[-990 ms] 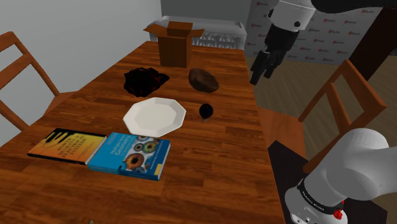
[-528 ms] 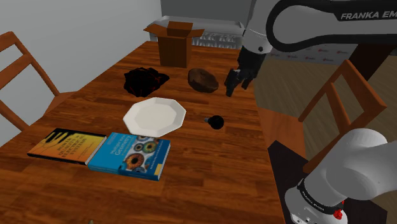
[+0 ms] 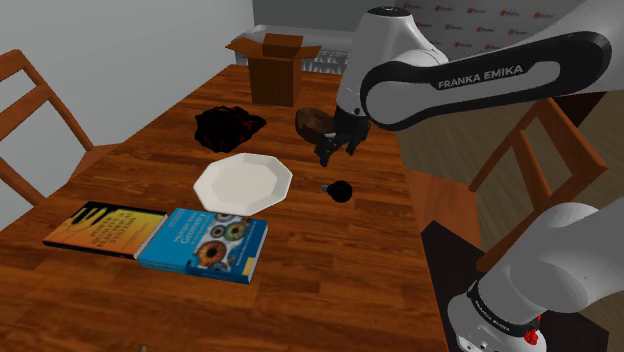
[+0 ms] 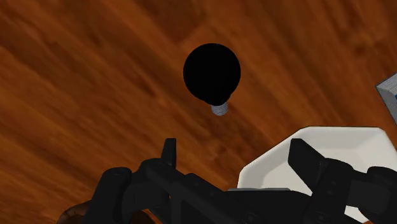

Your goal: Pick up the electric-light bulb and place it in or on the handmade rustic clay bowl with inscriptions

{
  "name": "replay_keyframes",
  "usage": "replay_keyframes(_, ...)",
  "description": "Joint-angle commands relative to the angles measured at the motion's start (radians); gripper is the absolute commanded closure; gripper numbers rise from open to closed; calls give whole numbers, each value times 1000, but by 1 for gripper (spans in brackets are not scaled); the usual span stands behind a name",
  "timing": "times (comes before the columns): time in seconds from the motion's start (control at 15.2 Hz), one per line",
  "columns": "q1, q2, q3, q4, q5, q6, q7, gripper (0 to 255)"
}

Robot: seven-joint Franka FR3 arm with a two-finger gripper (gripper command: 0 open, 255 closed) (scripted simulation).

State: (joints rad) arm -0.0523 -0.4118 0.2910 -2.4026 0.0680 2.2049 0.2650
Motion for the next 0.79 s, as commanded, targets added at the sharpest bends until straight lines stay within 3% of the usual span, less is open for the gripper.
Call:
replay_keyframes(0.0, -14, 65, 34, 13, -31, 66, 52, 0)
replay_keyframes(0.73, -34, 165, 58, -16, -75, 195, 93, 0)
